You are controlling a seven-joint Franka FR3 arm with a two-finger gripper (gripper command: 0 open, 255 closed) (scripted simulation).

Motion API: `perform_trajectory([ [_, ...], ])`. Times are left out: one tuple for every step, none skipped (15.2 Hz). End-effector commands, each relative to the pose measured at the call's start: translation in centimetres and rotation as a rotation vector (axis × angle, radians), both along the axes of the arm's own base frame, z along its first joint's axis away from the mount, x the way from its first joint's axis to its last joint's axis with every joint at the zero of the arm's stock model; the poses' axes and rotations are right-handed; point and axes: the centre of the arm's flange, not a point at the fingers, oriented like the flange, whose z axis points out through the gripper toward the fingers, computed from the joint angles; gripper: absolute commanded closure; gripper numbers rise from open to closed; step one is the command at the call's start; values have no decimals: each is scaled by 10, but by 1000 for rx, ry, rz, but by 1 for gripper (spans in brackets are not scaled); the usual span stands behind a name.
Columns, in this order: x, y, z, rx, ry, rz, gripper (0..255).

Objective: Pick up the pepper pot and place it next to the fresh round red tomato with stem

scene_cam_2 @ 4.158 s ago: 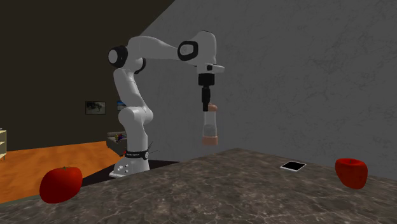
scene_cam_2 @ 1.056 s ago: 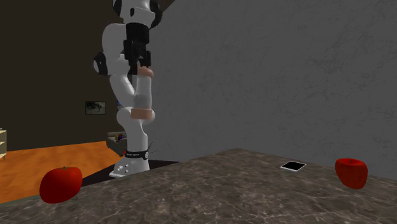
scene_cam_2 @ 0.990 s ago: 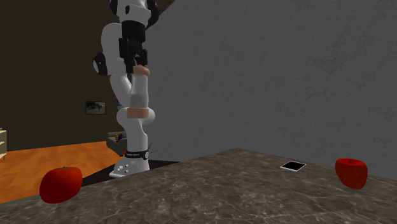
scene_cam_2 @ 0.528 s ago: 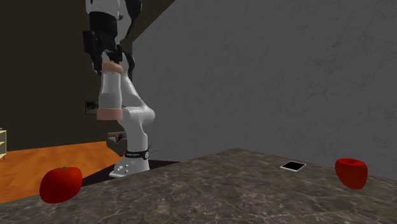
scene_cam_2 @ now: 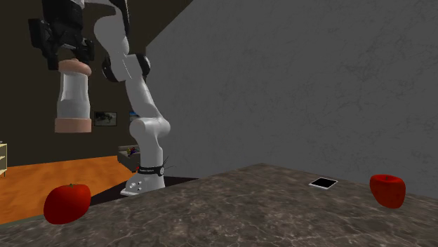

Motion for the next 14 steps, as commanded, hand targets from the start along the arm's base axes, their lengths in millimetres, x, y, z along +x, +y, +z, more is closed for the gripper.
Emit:
perform_trajectory([
  [-16,-18,0,-2,1,3,255],
  [-26,-27,0,-2,1,3,255],
  [-35,-37,0,-2,1,3,255],
  [-44,-46,0,-2,1,3,255],
  [-54,-55,0,-2,1,3,255],
  [-63,-64,0,-2,1,3,255],
  [-72,-74,0,-2,1,3,255],
  [-82,-83,0,-2,1,3,255],
  [-91,-92,0,-2,1,3,255],
  [-100,-102,0,-2,1,3,255],
  [-110,-111,0,-2,1,3,255],
  [-122,-123,0,-2,1,3,255],
  [-122,-123,-5,-2,1,3,255],
  [-122,-123,-10,-2,1,3,255],
])
